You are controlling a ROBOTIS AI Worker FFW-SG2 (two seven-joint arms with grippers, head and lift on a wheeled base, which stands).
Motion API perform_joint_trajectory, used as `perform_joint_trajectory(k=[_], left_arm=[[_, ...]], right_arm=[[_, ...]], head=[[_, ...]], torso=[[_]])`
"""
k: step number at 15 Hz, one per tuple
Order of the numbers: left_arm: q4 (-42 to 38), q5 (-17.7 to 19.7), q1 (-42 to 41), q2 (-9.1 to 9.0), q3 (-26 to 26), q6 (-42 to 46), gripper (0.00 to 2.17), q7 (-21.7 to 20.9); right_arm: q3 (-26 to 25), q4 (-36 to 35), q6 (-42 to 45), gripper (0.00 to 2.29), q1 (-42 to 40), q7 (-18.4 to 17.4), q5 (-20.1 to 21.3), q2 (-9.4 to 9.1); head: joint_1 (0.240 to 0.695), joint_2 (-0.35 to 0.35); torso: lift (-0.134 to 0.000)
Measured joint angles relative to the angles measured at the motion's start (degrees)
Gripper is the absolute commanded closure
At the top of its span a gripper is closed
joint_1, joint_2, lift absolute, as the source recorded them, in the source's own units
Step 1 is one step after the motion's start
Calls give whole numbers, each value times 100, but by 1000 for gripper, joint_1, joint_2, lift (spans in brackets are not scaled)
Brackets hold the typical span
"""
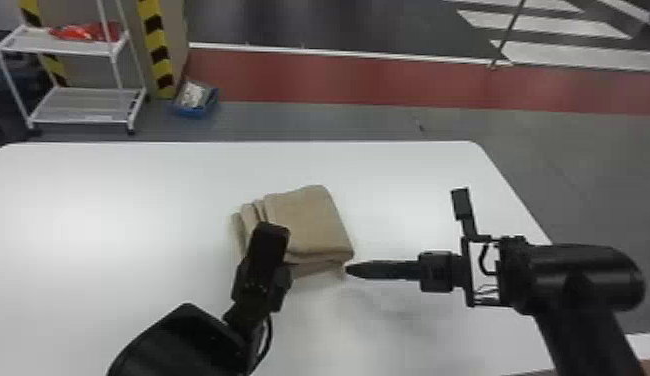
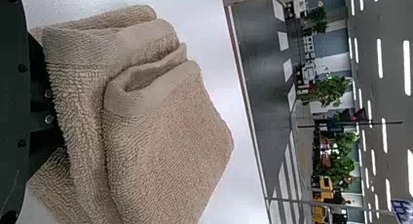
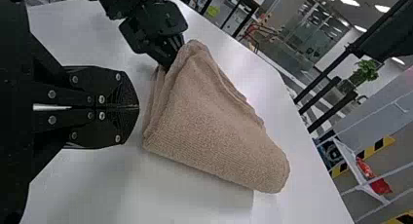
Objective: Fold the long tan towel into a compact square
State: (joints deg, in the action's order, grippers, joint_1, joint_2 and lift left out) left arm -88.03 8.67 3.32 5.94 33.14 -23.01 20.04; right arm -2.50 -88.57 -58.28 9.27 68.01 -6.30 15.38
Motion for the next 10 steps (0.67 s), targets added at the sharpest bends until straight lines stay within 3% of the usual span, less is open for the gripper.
perform_joint_trajectory(k=[4, 10], left_arm=[[12, 27, 35, -8, 3, 28, 2142, 24], [-189, 11, -166, 49, -21, 11, 2142, 34]], right_arm=[[164, 45, 685, 2206, -99, -492, 442, -61], [257, 201, 1210, 2206, -102, -1011, 503, -275]], head=[[695, -162], [695, -145]], torso=[[-125], [-125]])
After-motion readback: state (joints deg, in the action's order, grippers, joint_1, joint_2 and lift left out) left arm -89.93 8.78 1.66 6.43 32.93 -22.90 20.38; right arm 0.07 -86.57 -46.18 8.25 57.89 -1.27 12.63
